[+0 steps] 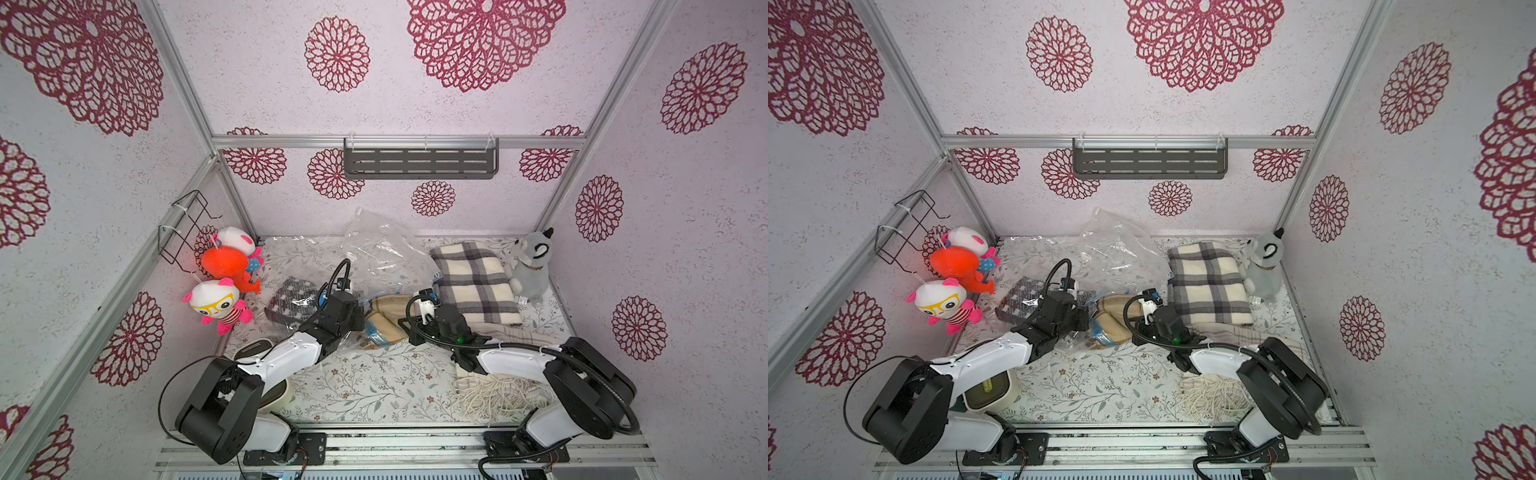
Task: Take the scarf out of the vacuum bag
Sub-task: Take out the scarf from the vacuum bag.
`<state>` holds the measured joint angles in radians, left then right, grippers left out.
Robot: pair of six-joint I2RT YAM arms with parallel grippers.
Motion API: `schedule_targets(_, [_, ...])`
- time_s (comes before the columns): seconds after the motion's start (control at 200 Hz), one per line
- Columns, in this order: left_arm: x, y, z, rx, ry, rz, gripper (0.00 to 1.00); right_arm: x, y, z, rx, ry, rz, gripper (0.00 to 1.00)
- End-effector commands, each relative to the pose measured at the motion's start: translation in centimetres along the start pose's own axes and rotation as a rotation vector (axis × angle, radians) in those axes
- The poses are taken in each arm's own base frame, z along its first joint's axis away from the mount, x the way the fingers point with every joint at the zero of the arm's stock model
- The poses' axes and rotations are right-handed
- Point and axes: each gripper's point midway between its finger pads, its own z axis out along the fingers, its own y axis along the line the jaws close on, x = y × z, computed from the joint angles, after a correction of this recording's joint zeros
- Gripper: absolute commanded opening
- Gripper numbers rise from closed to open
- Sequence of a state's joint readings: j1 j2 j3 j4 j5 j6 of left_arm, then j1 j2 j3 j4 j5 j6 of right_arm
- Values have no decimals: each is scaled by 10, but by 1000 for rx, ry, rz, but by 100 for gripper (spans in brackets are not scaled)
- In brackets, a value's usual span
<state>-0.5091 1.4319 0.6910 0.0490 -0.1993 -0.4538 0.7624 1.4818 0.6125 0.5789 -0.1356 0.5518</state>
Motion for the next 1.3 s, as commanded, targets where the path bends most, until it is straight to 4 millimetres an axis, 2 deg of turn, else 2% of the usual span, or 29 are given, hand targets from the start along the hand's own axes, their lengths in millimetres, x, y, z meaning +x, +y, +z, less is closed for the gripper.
schedule_targets(0.0, [17,23,13,-104,35,24,0,-44,17,-23,-75,-145,33,0])
schedule_targets(0.125, [16,24,11,-101,18,12,0,-38,6,-26,-63,-125,72,0])
schedule_targets(0.245, [17,27,4,-107,12,11,0,-41,-21,-44,-25,-171,169,0])
schedule_targets(0.295, [20,29,3,-111,13,13,0,-33,-32,-44,28,-138,167,0])
schedule_targets(0.385, [19,37,-1,-154,1,19,0,-17,-46,-50,21,-123,238,0])
schedule_targets(0.51, [12,47,-14,-186,-27,12,0,17,-66,-56,79,-39,278,0])
schedule_targets(0.62, [4,54,-30,-199,-63,-5,0,36,-79,-72,142,-6,290,0])
schedule_targets(0.67, [0,49,-35,-162,-82,-21,0,44,-84,-77,181,34,286,0])
schedule_targets(0.806, [-4,26,-37,-43,-87,-42,0,61,-79,-80,152,140,291,0])
schedule_targets(0.936, [-7,36,-45,-87,-111,-34,0,76,-90,-81,170,205,317,0])
schedule_targets(1.026, [-11,38,-54,-87,-124,-33,0,71,-92,-82,92,194,358,0])
schedule_targets(1.126, [-13,28,-58,-24,-127,-51,0,56,-101,-79,128,141,348,0])
schedule_targets(1.241, [-11,45,-64,-98,-148,-51,0,53,-108,-83,131,168,363,0])
schedule_targets(1.296, [-9,45,-64,-87,-140,-54,0,48,-109,-87,123,142,363,0])
